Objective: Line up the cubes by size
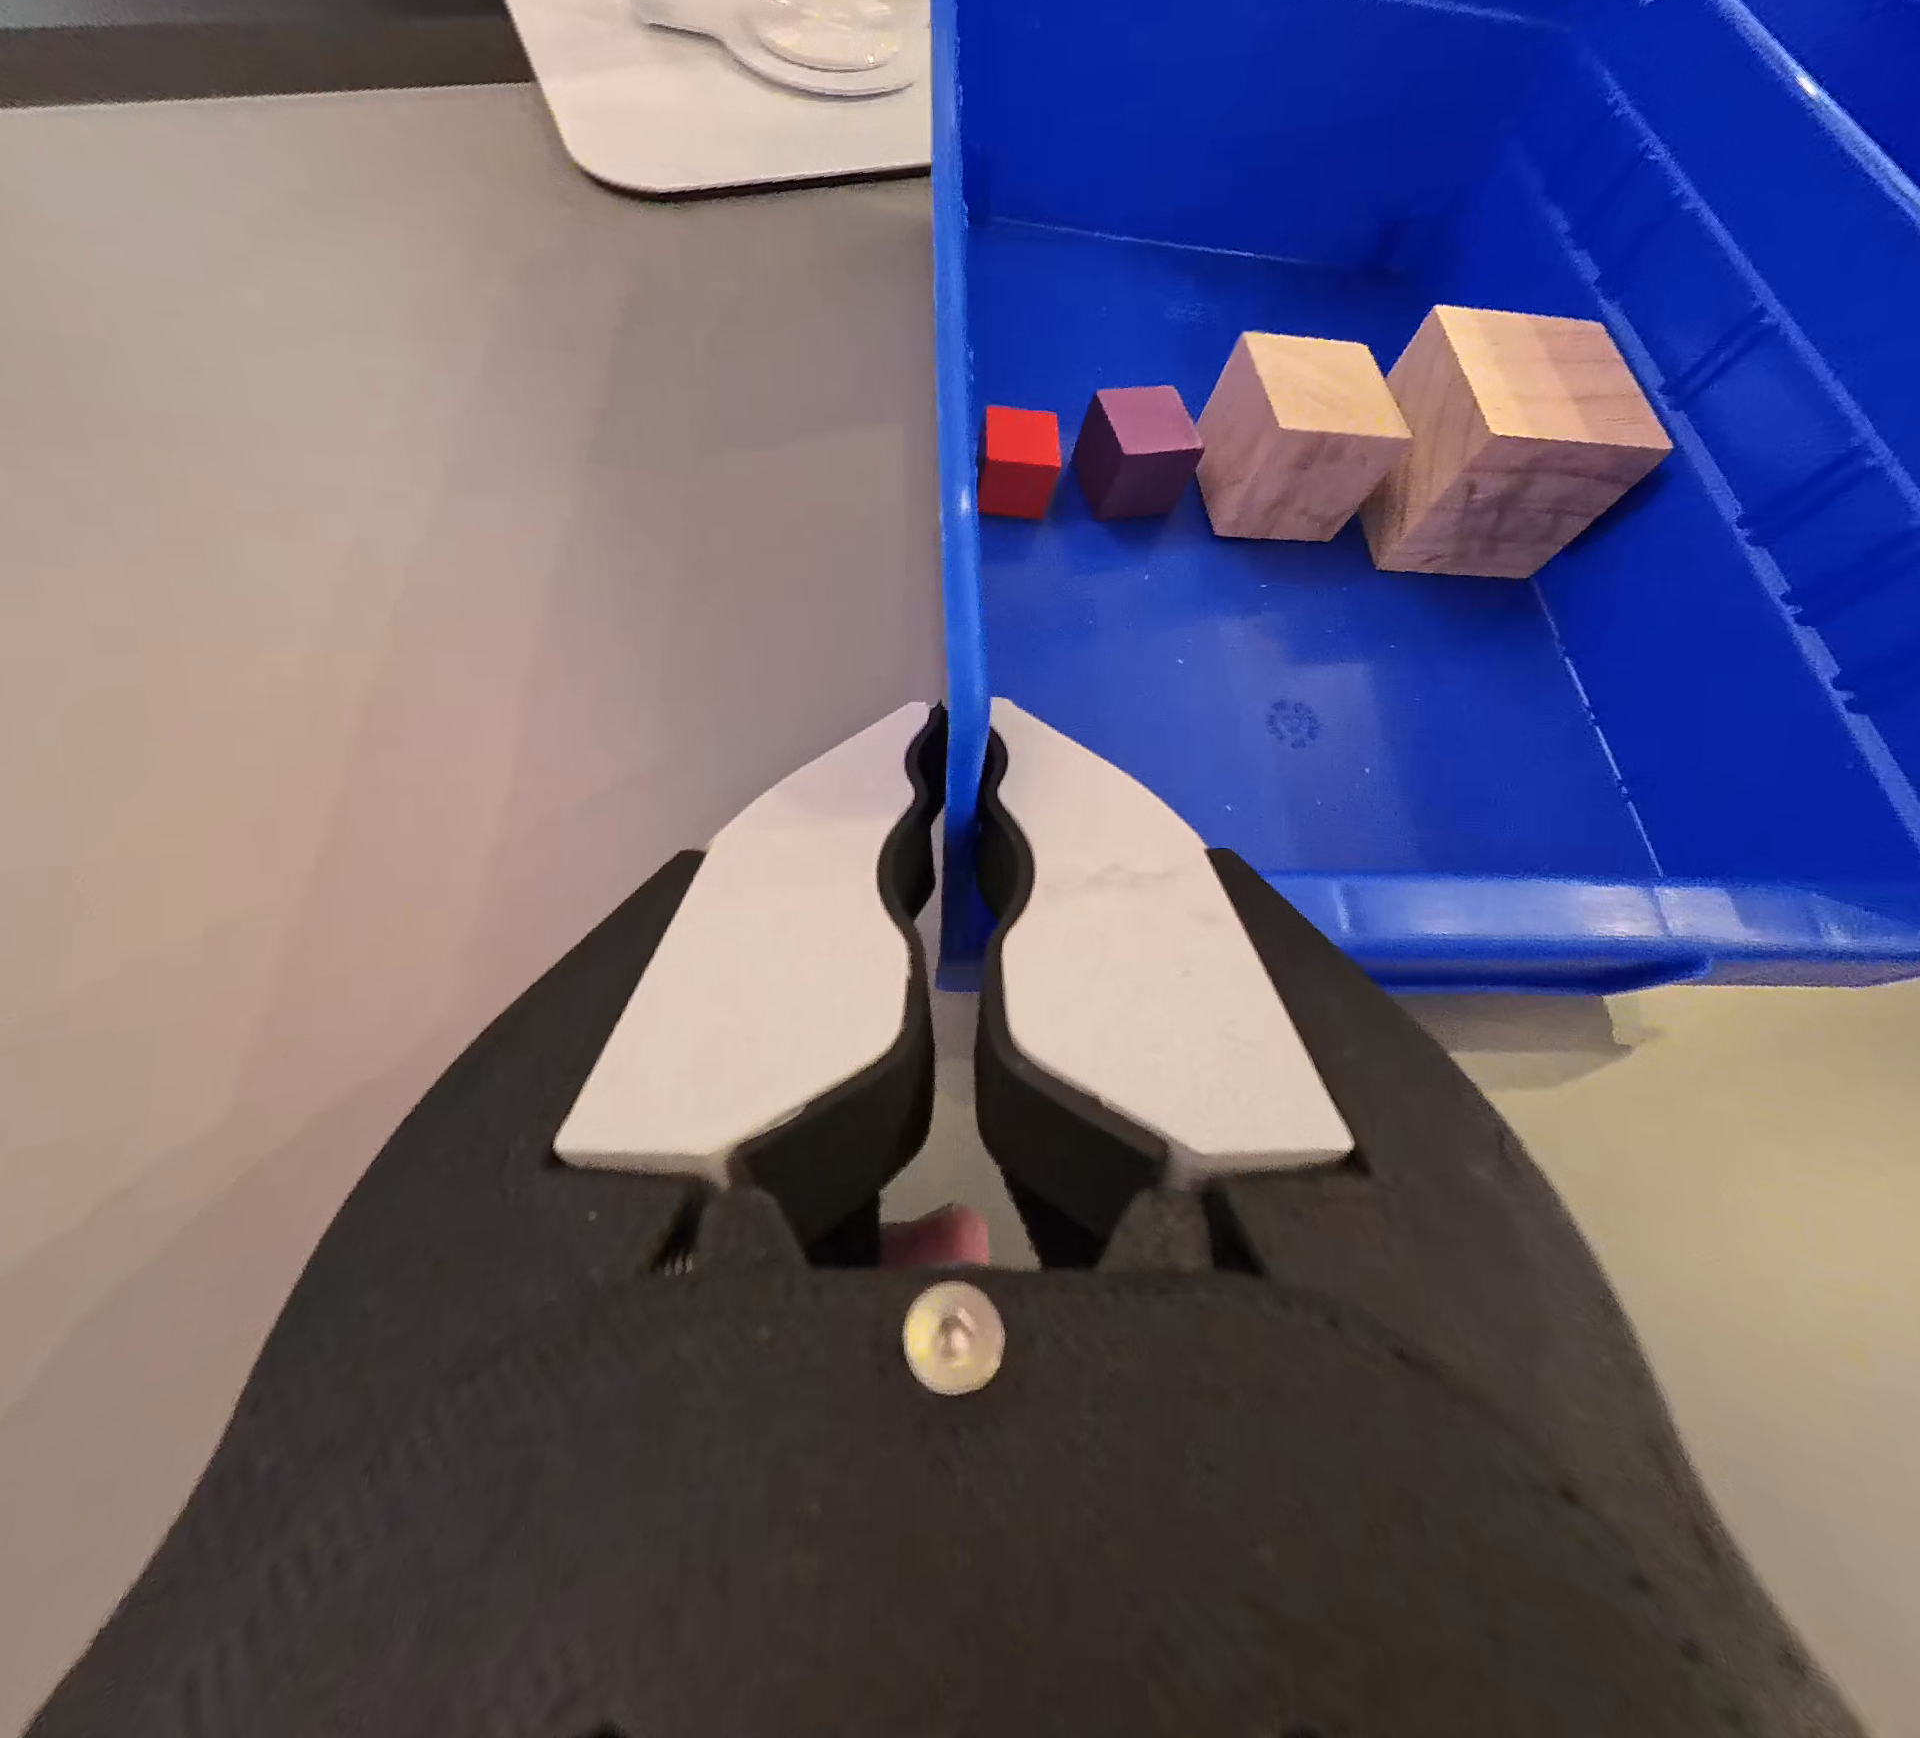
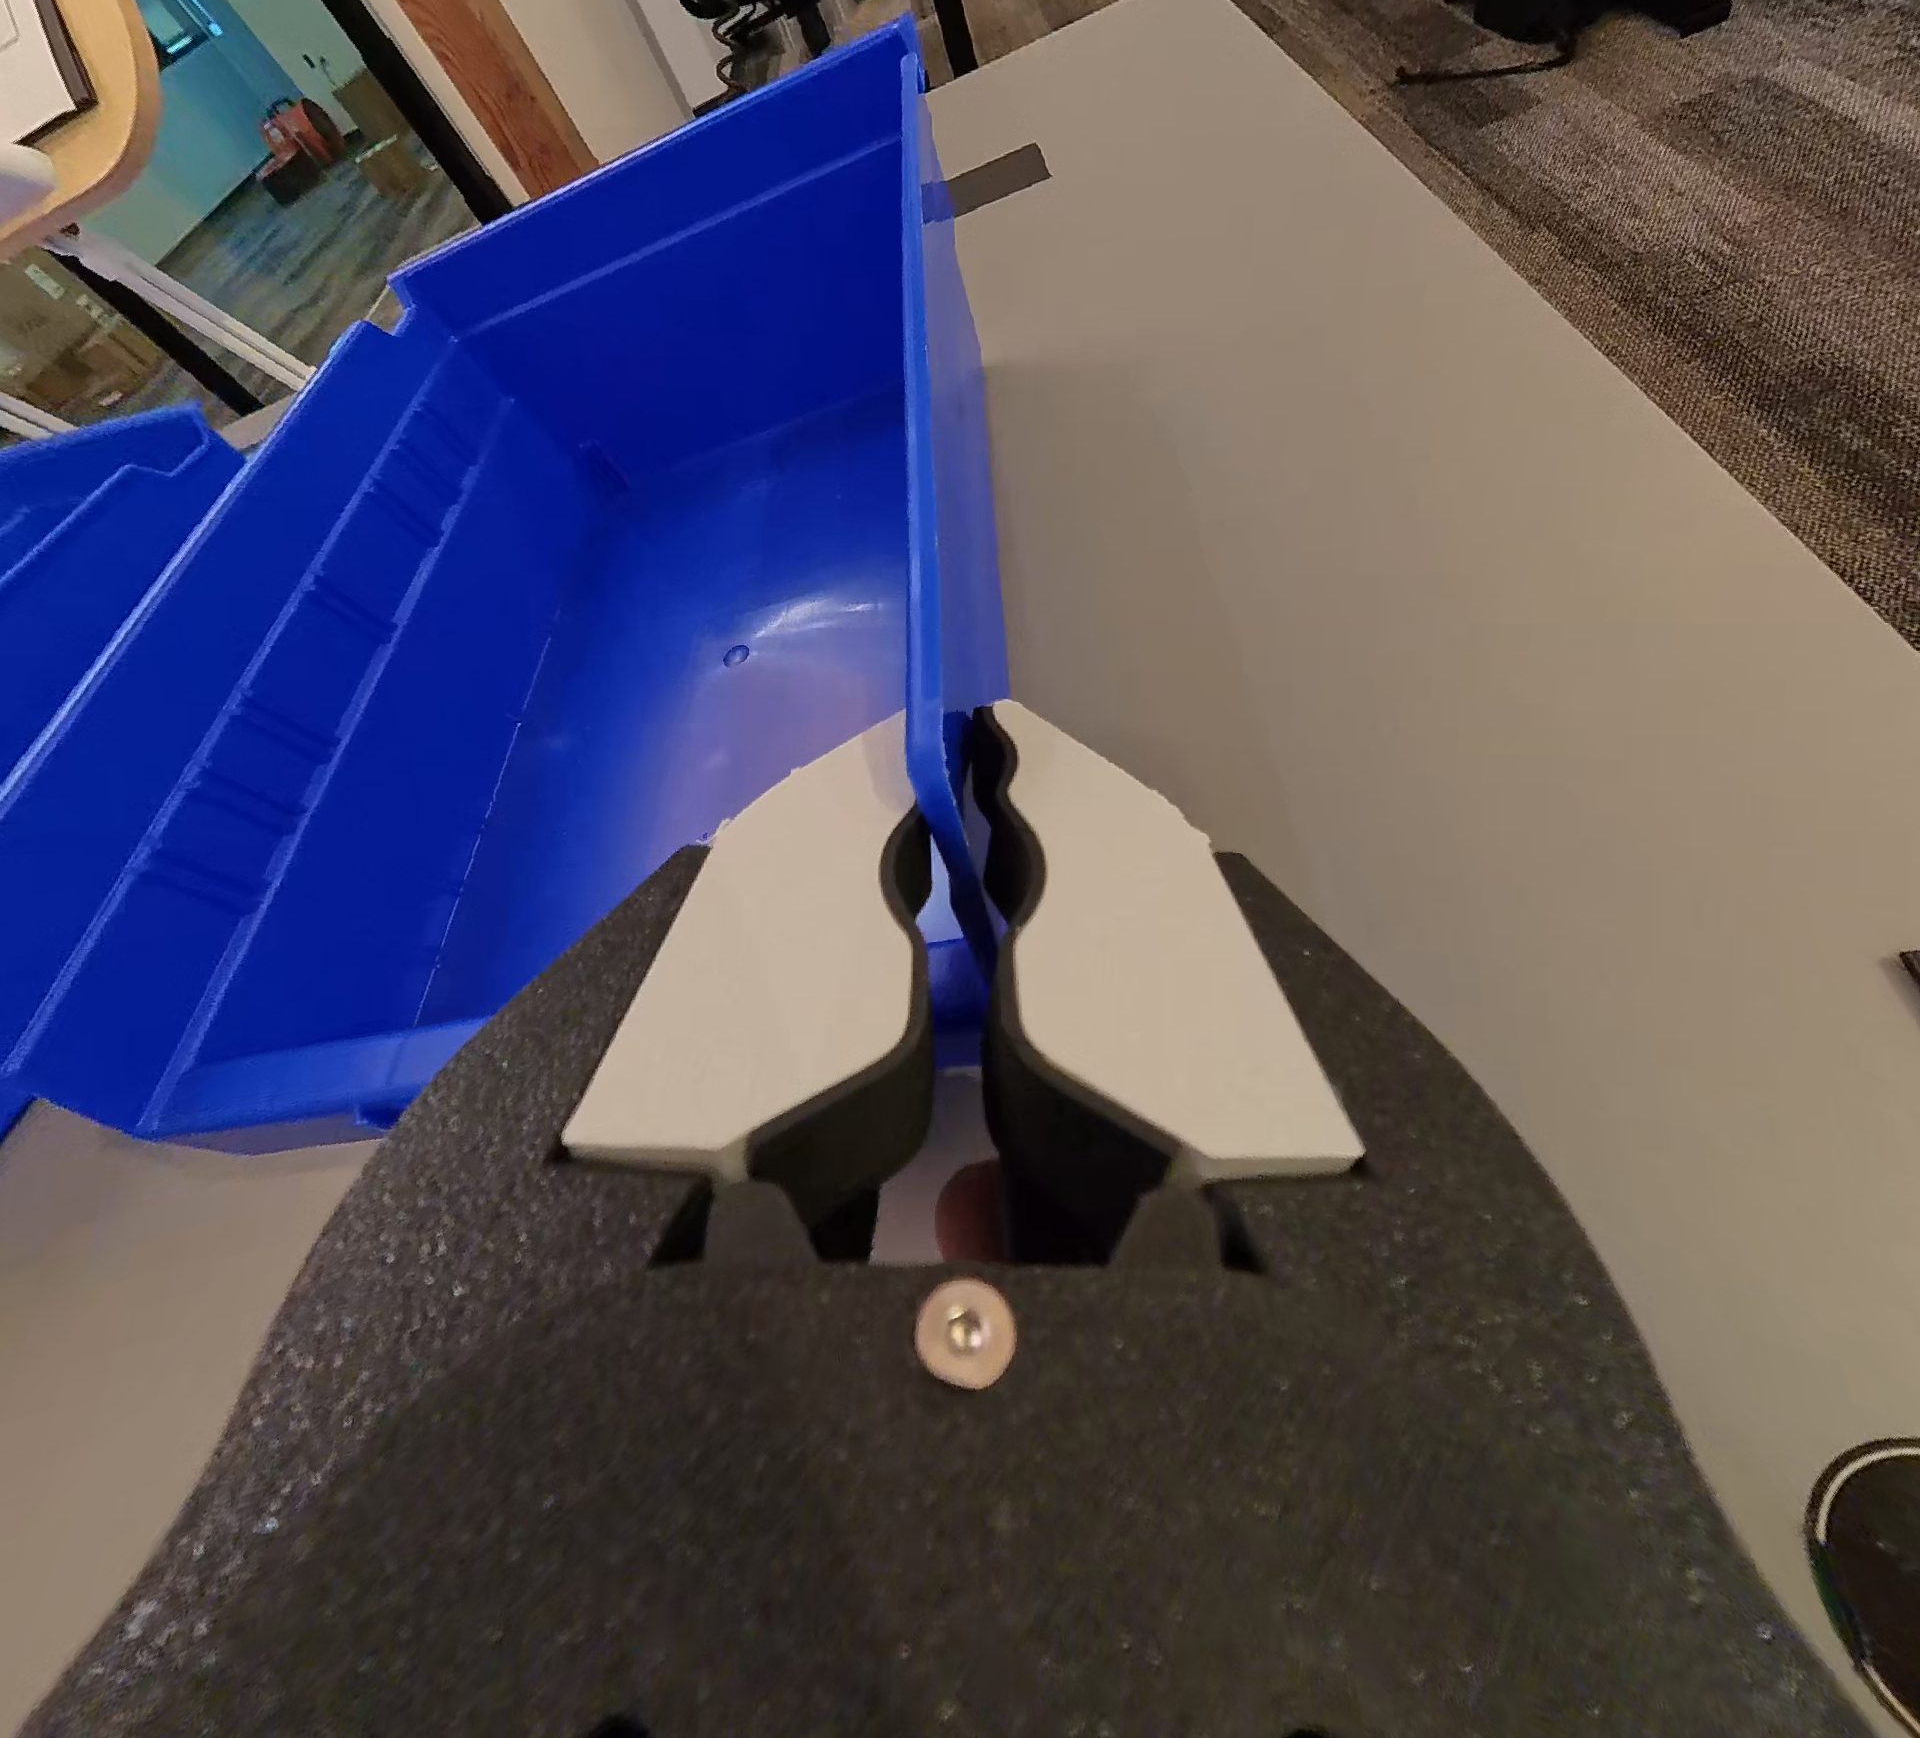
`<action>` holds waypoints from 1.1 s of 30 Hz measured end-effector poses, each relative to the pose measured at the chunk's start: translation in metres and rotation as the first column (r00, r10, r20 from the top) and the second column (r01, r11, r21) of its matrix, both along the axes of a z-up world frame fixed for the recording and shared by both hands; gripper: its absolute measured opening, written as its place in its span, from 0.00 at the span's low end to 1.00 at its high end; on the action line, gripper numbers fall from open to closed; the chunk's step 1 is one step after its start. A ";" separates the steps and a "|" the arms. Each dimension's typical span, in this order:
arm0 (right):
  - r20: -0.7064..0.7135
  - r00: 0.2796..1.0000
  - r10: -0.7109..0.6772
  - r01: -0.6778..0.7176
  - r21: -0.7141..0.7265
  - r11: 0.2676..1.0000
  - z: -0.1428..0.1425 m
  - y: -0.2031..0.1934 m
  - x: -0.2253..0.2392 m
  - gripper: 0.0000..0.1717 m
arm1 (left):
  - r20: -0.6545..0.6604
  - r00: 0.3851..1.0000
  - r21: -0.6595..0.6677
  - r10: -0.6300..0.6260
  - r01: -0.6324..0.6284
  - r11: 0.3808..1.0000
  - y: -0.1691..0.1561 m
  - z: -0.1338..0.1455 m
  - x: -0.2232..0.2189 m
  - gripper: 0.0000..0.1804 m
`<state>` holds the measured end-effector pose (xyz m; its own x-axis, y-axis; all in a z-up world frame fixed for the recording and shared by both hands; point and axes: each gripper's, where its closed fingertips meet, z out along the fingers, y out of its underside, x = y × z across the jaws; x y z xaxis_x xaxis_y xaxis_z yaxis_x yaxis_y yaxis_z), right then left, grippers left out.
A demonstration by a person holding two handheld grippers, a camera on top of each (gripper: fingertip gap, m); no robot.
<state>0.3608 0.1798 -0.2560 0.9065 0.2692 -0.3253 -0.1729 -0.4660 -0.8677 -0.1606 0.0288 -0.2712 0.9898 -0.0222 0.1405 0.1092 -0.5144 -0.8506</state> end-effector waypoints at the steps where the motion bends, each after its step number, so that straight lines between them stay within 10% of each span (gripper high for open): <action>1: -0.002 1.000 0.001 -0.001 0.001 1.000 0.000 0.000 0.000 0.03 | 0.000 1.000 0.000 0.006 -0.006 1.000 -0.004 0.000 -0.004 0.01; 33: -0.010 1.000 -0.028 0.028 0.026 0.999 0.001 0.009 -0.008 0.03 | 0.043 0.932 0.007 0.361 -0.361 0.932 -0.081 -0.001 -0.179 0.01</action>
